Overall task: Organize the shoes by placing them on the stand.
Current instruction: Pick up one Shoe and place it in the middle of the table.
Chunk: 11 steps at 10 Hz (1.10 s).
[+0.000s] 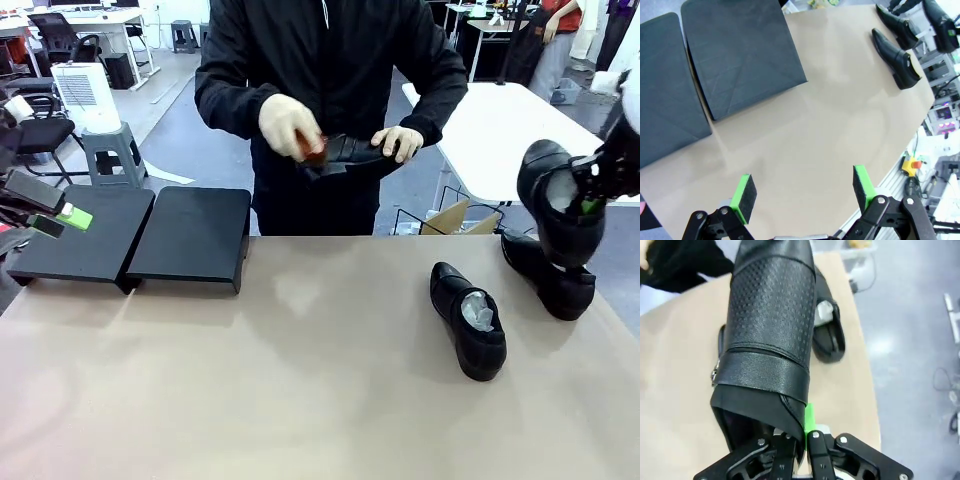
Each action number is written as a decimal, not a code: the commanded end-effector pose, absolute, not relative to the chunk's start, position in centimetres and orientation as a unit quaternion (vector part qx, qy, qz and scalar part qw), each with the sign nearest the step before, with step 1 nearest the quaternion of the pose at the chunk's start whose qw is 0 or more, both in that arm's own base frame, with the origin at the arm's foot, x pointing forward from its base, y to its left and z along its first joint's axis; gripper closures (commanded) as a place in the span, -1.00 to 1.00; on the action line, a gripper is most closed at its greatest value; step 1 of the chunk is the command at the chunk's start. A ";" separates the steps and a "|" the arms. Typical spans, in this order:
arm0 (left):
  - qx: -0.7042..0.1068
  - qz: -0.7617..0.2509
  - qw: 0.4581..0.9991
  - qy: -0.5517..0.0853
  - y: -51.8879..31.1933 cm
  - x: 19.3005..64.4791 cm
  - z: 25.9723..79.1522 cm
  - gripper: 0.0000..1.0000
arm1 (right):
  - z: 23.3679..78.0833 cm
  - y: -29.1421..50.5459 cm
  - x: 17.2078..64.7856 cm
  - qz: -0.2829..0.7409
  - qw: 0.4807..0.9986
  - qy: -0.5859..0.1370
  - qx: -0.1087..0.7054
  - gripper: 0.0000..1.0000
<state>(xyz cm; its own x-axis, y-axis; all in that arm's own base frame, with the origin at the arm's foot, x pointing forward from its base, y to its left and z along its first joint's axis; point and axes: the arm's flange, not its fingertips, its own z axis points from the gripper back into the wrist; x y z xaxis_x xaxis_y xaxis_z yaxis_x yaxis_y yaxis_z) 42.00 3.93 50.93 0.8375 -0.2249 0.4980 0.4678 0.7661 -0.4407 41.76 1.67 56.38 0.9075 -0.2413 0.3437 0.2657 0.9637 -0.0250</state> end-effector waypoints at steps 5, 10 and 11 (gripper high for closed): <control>-0.290 -0.195 0.912 -0.216 4.0 41.9 51.0 -1.00 | 57.7 11.9 29.1 -0.070 0.982 -0.173 0.030 1.00; -0.290 -0.195 0.912 -0.216 4.0 41.9 51.0 -1.00 | 56.0 14.1 27.9 -0.028 0.986 -0.164 0.000 1.00; -0.290 -0.195 0.912 -0.216 4.0 41.9 51.0 -1.00 | 54.2 15.5 27.4 -0.030 0.989 -0.148 0.005 1.00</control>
<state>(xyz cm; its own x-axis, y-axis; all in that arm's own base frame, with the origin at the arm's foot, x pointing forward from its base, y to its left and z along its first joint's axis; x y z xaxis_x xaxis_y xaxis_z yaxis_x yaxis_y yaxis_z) 41.99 3.93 50.96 0.8373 -0.2252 0.4982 0.4682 0.7659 -0.4407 27.93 14.12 55.36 0.9486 -0.0645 0.3099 0.0668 0.9978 0.0032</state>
